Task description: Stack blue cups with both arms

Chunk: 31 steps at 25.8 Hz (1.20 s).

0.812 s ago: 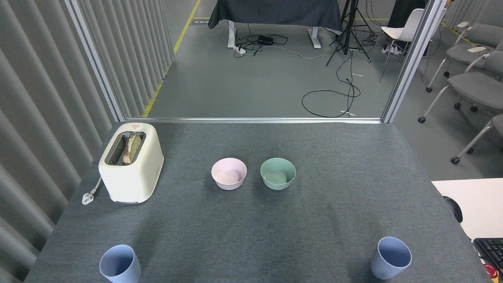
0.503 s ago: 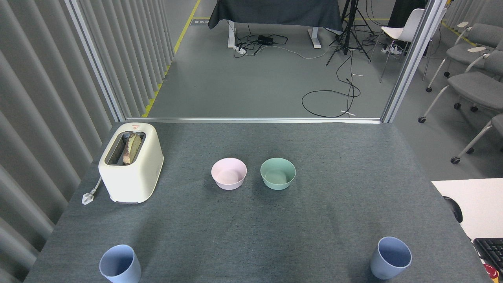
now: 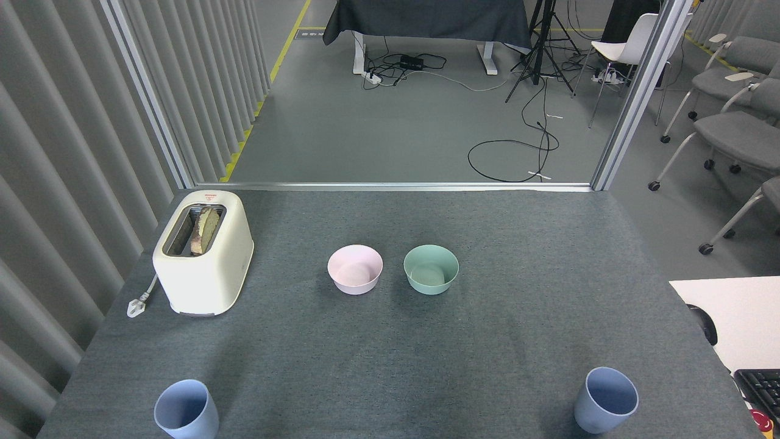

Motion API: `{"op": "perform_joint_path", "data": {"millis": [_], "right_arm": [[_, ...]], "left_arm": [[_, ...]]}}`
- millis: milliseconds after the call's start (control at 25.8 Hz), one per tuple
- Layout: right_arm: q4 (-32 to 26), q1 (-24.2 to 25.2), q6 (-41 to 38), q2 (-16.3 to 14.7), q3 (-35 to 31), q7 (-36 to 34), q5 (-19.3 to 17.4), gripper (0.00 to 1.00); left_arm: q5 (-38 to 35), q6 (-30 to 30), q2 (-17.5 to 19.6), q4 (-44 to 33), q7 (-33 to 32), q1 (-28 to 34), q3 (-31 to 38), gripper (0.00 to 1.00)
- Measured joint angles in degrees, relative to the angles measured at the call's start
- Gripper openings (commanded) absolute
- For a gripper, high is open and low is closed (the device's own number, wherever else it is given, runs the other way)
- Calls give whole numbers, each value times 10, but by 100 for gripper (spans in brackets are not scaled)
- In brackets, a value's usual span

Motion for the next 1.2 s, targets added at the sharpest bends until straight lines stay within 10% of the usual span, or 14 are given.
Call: {"op": "perform_joint_path", "data": {"millis": [1199], "right_arm": [[1, -1, 0, 0, 1, 0, 2, 100]], "left_arm": [[41, -6, 6, 52, 0, -64, 33, 100]]}}
